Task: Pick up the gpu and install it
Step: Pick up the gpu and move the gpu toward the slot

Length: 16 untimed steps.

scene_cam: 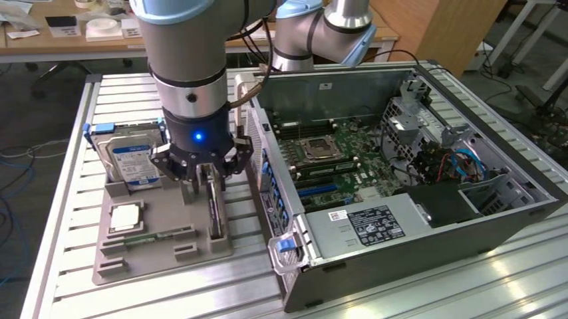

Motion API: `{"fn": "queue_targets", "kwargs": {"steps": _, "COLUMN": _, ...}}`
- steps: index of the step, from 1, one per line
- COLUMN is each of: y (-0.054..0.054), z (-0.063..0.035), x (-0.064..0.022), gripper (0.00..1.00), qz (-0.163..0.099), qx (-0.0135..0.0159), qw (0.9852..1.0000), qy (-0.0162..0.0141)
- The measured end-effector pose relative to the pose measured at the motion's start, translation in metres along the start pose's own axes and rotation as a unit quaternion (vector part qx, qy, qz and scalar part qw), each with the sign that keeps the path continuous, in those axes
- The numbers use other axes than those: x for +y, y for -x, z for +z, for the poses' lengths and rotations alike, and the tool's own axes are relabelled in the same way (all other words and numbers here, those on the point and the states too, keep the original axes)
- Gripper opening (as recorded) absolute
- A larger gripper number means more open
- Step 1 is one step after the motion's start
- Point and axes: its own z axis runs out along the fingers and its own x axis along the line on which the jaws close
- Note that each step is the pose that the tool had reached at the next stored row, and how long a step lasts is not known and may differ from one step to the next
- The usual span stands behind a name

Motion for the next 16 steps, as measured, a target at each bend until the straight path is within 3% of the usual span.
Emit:
{"fn": "queue_targets", "kwargs": {"steps": 10, "y": 0.0, "z": 0.0108, "x": -0.0005, "gripper": 0.47, "qz": 0.0, "qx": 0.0, "qw": 1.0, "qy": 0.0}}
{"fn": "queue_targets", "kwargs": {"steps": 16, "y": 0.0, "z": 0.0116, "x": -0.0005, "gripper": 0.47, "qz": 0.0, "qx": 0.0, "qw": 1.0, "qy": 0.0}}
